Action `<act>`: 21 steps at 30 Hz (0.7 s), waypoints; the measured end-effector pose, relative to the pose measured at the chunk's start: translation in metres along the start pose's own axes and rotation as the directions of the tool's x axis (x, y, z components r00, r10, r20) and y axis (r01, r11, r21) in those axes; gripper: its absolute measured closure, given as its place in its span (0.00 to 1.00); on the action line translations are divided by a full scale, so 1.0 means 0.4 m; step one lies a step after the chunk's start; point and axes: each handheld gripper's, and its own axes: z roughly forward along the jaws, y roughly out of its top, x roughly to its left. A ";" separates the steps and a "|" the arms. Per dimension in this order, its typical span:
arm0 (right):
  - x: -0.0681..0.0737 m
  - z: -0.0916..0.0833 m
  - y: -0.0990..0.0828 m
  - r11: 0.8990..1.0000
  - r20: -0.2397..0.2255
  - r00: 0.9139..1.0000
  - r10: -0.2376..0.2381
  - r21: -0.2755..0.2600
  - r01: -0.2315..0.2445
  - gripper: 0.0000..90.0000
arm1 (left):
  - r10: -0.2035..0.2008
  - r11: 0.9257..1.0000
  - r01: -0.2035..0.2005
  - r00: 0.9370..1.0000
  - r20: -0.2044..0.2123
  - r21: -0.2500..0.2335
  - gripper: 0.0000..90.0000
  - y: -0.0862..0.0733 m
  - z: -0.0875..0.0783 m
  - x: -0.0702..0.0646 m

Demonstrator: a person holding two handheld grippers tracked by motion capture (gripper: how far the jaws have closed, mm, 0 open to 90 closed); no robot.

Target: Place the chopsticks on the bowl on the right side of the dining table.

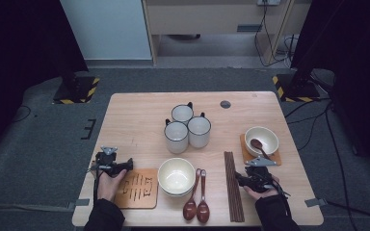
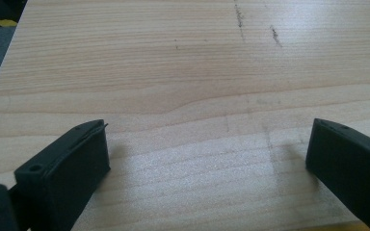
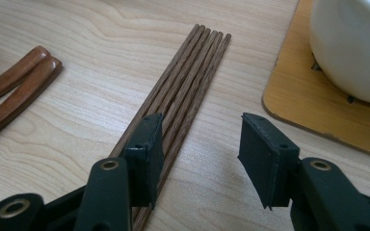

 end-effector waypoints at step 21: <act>0.010 0.021 -0.006 0.998 -0.008 0.999 -0.037 0.058 0.038 0.65 | 0.000 1.000 0.000 1.000 0.000 0.000 0.01 0.000 0.000 0.000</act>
